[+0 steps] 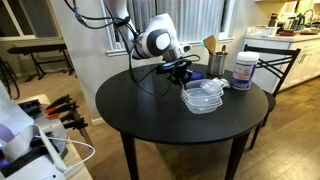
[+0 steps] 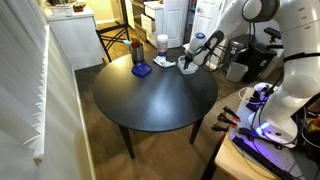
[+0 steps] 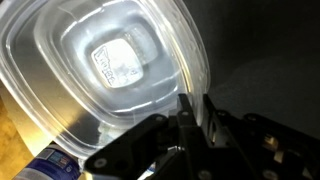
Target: Pick up the plastic bowl on the left and put it inside the plastic bowl on he right
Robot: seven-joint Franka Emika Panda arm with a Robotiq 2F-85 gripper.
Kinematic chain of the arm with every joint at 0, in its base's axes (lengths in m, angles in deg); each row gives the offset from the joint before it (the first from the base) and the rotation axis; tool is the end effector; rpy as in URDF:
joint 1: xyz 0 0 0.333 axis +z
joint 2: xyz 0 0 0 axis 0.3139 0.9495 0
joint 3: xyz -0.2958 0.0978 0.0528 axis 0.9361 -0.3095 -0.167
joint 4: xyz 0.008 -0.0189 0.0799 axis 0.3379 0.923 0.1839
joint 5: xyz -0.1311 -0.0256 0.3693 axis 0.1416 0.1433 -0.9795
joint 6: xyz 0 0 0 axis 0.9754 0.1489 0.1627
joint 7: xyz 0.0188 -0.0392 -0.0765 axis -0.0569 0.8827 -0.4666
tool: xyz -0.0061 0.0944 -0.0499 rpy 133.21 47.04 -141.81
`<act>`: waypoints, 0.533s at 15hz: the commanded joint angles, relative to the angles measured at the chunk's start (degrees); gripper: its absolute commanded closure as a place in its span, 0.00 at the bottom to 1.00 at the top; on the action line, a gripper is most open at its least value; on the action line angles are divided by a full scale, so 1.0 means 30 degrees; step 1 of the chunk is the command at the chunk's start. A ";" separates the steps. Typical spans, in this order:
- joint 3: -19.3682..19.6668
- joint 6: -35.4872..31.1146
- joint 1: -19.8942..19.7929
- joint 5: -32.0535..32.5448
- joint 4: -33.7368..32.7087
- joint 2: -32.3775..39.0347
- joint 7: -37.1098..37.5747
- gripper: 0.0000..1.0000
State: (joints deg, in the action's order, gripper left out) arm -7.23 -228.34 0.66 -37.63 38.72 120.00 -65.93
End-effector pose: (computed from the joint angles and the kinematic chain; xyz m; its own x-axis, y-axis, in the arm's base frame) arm 0.5913 -0.1964 0.1419 0.8891 0.4138 0.1955 0.3486 -0.8891 0.2965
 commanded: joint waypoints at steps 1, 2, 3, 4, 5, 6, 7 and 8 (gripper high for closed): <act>-0.0317 0.0290 0.0029 -0.0481 -0.0114 -0.0188 -0.0743 0.61; -0.0403 0.0248 -0.0008 -0.0477 -0.0138 -0.0193 -0.0795 0.60; -0.0383 0.0235 0.0065 -0.0467 -0.0153 -0.0211 -0.0743 0.54; -0.0304 0.0326 0.0178 -0.0451 -0.0173 -0.0250 -0.0665 0.48; -0.0271 0.0481 0.0260 -0.0449 -0.0142 -0.0334 -0.0625 0.41; -0.0257 0.0911 0.0381 -0.0470 0.0085 -0.0616 -0.0568 0.35; -0.0303 0.0830 0.0406 -0.0376 0.0411 -0.0863 -0.0678 0.30; -0.0274 0.0857 0.0519 -0.0307 0.0693 -0.1122 -0.0684 0.23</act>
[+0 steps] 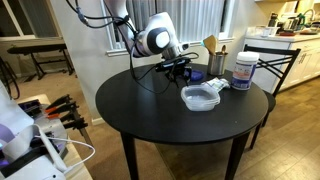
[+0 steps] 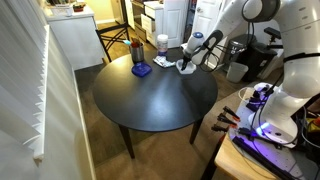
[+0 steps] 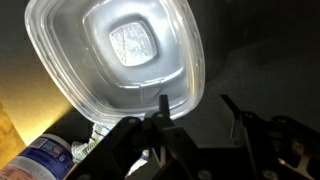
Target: Pick up the plastic bowl on the left and put it inside the plastic bowl on he right
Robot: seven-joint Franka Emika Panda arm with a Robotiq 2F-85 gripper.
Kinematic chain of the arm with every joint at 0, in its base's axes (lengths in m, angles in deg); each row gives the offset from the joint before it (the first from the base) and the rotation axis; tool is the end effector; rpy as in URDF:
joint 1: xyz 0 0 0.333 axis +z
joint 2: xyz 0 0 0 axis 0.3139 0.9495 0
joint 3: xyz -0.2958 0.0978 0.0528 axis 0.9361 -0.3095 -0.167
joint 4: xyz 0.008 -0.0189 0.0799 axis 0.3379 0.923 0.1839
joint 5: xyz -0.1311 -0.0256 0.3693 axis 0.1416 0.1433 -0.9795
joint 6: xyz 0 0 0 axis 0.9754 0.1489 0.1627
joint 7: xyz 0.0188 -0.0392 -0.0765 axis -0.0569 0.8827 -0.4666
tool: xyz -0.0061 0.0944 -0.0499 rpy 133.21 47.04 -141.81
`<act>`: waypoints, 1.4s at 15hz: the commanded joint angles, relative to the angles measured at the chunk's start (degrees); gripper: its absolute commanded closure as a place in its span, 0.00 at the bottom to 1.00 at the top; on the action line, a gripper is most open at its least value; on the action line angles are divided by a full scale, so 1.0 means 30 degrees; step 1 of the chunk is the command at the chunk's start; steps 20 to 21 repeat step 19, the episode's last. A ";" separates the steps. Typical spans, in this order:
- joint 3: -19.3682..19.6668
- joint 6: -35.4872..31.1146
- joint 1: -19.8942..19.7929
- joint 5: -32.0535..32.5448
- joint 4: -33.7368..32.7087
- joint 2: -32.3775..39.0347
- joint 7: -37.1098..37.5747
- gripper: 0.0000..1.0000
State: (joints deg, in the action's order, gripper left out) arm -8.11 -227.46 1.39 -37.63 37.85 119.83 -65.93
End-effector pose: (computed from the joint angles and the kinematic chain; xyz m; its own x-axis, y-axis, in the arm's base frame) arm 0.6014 -0.1823 0.1475 0.8788 0.4326 0.2013 0.3666 -0.8822 0.2955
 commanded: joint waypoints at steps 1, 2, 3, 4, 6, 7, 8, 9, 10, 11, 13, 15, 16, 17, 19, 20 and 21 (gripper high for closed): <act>0.0080 0.0414 0.0402 -0.0230 0.1204 -0.1278 -0.0655 0.16; 0.0090 0.0564 0.0528 -0.0244 0.1393 -0.1506 -0.0601 0.09; 0.0709 0.0651 0.1196 -0.0101 0.1792 -0.1957 -0.0082 0.04; 0.0934 0.0355 0.1497 0.0073 0.2315 -0.2391 -0.0026 0.01; 0.1810 -0.0154 0.2565 0.0471 0.3562 -0.3511 0.0378 0.00; 0.2464 -0.0265 0.3283 0.0692 0.3984 -0.3947 0.0722 0.00; 0.3080 -0.0284 0.3989 0.0812 0.4374 -0.4361 0.1169 0.00; 0.3808 -0.0333 0.4759 0.1039 0.4725 -0.4732 0.1644 0.00; 0.4325 -0.0256 0.5339 0.1260 0.5025 -0.5090 0.1944 0.00; 0.5038 -0.0216 0.6083 0.1596 0.5261 -0.5368 0.2478 0.00; 0.4382 0.0038 0.5467 0.1229 0.4192 -0.4500 0.1983 0.00; 0.5113 0.0048 0.6245 0.1559 0.4599 -0.4944 0.2545 0.00; 0.5203 0.0052 0.6360 0.1584 0.4691 -0.5037 0.2594 0.00; 0.5247 0.0053 0.6394 0.1594 0.4735 -0.5060 0.2605 0.00; 0.5283 0.0054 0.6393 0.1598 0.4766 -0.5060 0.2608 0.00; 0.5283 0.0054 0.6393 0.1598 0.4766 -0.5060 0.2608 0.00; 0.5283 0.0054 0.6393 0.1598 0.4766 -0.5060 0.2608 0.00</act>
